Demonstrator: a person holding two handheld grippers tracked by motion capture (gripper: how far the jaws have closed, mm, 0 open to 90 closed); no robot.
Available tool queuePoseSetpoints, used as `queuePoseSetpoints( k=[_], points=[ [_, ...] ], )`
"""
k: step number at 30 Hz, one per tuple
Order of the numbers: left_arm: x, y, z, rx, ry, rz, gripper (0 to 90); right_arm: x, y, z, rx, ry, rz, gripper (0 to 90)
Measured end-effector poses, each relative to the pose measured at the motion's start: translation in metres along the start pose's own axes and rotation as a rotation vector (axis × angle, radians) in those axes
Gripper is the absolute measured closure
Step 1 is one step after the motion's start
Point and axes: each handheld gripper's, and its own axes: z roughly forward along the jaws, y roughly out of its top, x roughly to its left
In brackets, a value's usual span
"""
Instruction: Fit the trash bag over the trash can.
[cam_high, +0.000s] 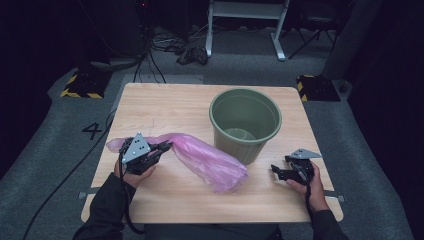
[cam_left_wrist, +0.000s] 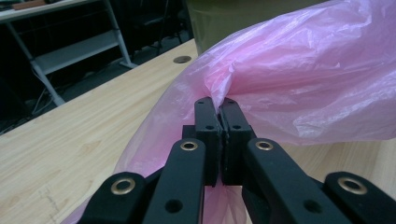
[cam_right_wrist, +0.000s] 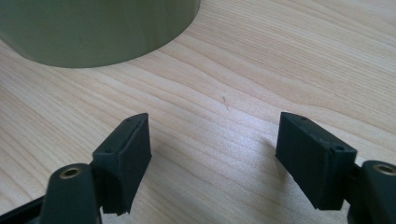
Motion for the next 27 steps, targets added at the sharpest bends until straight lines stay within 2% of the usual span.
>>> queuePoseSetpoints(
  k=[2, 4, 12, 16, 18, 22, 23, 27],
  points=[
    [0.001, 0.0, -0.001, -0.003, 0.003, -0.004, 87.9, 0.0, 0.0, 0.0, 0.0, 0.002, 0.002, 26.1],
    [0.004, 0.002, -0.005, -0.025, 0.009, -0.026, 87.9, 0.0, 0.0, 0.0, 0.002, 0.003, 0.003, 25.8],
    [0.015, 0.014, -0.011, -0.087, 0.037, -0.062, 87.9, 0.0, 0.001, 0.001, 0.003, -0.001, 0.004, 24.9],
    [0.018, 0.022, -0.011, -0.101, 0.055, -0.06, 88.0, 0.0, 0.001, 0.001, 0.002, -0.001, 0.004, 24.9],
    [0.023, 0.032, -0.013, -0.11, 0.08, -0.056, 88.0, 0.0, 0.001, 0.001, 0.003, -0.001, 0.004, 24.9],
    [0.028, 0.042, -0.014, -0.116, 0.098, -0.057, 88.1, 0.0, 0.001, 0.001, 0.003, 0.0, 0.004, 24.9],
    [0.03, 0.049, -0.014, -0.115, 0.116, -0.044, 88.1, 0.0, 0.001, 0.001, 0.003, -0.001, 0.004, 24.9],
    [0.034, 0.06, -0.014, -0.122, 0.152, -0.041, 88.2, 0.0, 0.001, 0.001, 0.003, 0.0, 0.004, 24.9]
  ],
)
